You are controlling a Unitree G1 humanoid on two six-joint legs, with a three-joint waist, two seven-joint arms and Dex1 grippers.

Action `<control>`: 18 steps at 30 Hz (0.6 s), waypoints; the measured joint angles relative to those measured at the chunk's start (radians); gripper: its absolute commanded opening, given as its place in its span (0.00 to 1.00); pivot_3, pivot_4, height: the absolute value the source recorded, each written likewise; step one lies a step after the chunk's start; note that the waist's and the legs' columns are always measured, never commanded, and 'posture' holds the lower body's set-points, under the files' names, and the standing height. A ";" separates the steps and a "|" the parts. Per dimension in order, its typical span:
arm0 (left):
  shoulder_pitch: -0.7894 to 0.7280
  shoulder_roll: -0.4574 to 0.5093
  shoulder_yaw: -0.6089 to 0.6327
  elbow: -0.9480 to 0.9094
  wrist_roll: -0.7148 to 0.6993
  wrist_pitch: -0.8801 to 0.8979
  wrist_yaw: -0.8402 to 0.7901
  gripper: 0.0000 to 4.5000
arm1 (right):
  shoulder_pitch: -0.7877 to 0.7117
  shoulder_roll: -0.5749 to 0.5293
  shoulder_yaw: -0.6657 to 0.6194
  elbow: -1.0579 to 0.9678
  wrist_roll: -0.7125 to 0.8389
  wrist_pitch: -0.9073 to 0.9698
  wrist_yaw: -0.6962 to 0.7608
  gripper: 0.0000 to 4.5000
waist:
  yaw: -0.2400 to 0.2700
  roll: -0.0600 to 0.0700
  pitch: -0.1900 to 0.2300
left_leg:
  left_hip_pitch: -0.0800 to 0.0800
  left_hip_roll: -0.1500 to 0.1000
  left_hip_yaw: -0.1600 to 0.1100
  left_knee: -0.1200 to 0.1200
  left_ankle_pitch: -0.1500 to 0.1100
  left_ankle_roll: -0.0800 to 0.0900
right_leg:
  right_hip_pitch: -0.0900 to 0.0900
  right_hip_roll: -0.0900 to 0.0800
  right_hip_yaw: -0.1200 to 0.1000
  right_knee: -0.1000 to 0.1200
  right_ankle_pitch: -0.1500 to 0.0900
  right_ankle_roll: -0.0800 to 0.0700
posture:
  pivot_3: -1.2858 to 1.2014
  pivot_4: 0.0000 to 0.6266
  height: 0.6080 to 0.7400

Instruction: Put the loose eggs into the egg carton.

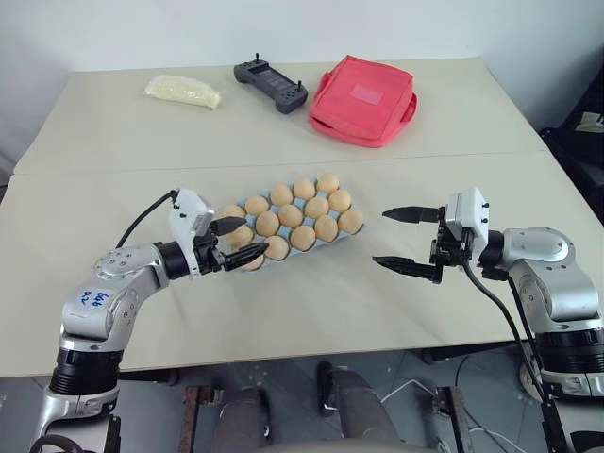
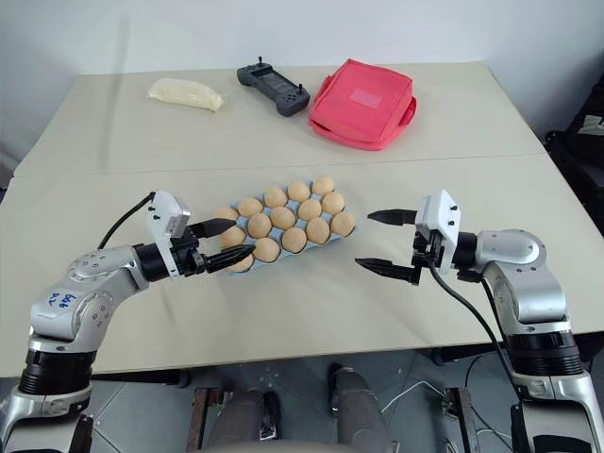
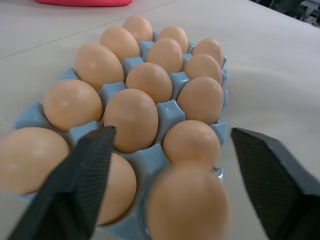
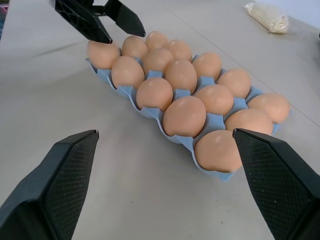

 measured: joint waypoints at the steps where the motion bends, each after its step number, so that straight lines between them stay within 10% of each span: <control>1: 0.000 0.000 0.002 0.000 0.000 -0.001 0.000 0.99 | 0.000 0.000 0.000 0.000 0.000 0.000 -0.001 1.00 | 0.000 0.000 0.000 | 0.000 0.000 0.000 0.000 0.000 0.000 | 0.000 0.000 0.000 0.000 0.000 0.000 | 0.52 0.24 1.00; 18: 0.110 0.124 0.196 0.045 -0.015 -0.104 -0.103 0.99 | -0.025 -0.003 -0.024 0.127 -0.002 -0.024 0.001 1.00 | 0.000 0.000 0.000 | 0.000 0.001 0.000 0.000 0.000 0.000 | 0.000 0.000 -0.001 -0.001 -0.001 -0.001 | 0.52 0.24 1.00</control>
